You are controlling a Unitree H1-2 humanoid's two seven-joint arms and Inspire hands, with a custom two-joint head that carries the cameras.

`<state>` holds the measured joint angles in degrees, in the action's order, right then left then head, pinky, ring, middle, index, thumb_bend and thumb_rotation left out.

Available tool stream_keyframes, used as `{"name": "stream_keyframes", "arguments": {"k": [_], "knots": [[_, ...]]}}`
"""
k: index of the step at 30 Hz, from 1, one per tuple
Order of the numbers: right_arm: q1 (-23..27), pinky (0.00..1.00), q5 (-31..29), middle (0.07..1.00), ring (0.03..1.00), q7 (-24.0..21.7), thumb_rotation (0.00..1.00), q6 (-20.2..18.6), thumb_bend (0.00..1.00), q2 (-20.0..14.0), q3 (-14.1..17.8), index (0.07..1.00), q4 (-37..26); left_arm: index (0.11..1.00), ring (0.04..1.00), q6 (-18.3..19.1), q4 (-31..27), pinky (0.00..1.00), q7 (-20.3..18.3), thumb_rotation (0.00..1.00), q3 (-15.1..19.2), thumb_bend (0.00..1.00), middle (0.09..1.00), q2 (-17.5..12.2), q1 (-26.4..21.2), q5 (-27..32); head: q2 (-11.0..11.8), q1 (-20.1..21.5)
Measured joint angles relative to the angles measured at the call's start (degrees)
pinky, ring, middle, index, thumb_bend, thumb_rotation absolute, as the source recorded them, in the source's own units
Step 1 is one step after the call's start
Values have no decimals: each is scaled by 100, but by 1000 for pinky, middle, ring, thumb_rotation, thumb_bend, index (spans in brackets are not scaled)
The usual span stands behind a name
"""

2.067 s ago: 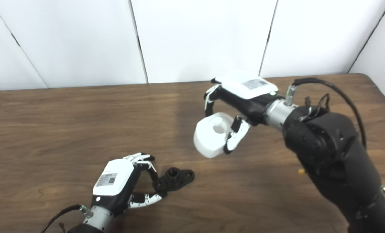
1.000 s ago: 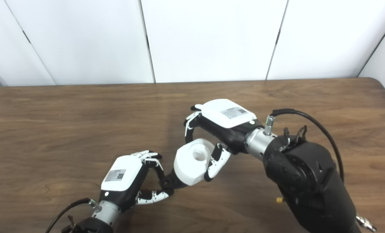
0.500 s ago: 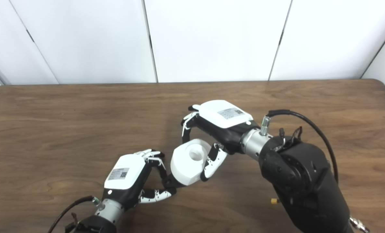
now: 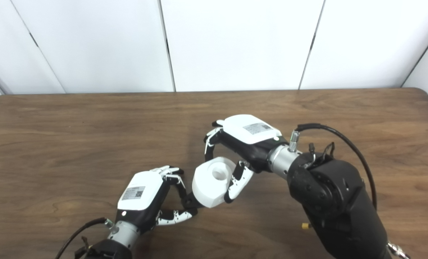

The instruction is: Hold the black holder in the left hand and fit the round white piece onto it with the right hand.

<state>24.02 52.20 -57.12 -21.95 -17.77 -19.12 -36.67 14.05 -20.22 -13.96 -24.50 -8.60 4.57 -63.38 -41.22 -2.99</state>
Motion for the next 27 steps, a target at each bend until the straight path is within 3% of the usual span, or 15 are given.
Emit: {"name": "stream_keyframes", "arguments": {"k": [27], "knots": [[91,853,-15,829,960,231,140,60,515,108,-104,488,169,493,878,107,51,865,5,55,-82,510,830,16,-72,19,62,-35]]}}
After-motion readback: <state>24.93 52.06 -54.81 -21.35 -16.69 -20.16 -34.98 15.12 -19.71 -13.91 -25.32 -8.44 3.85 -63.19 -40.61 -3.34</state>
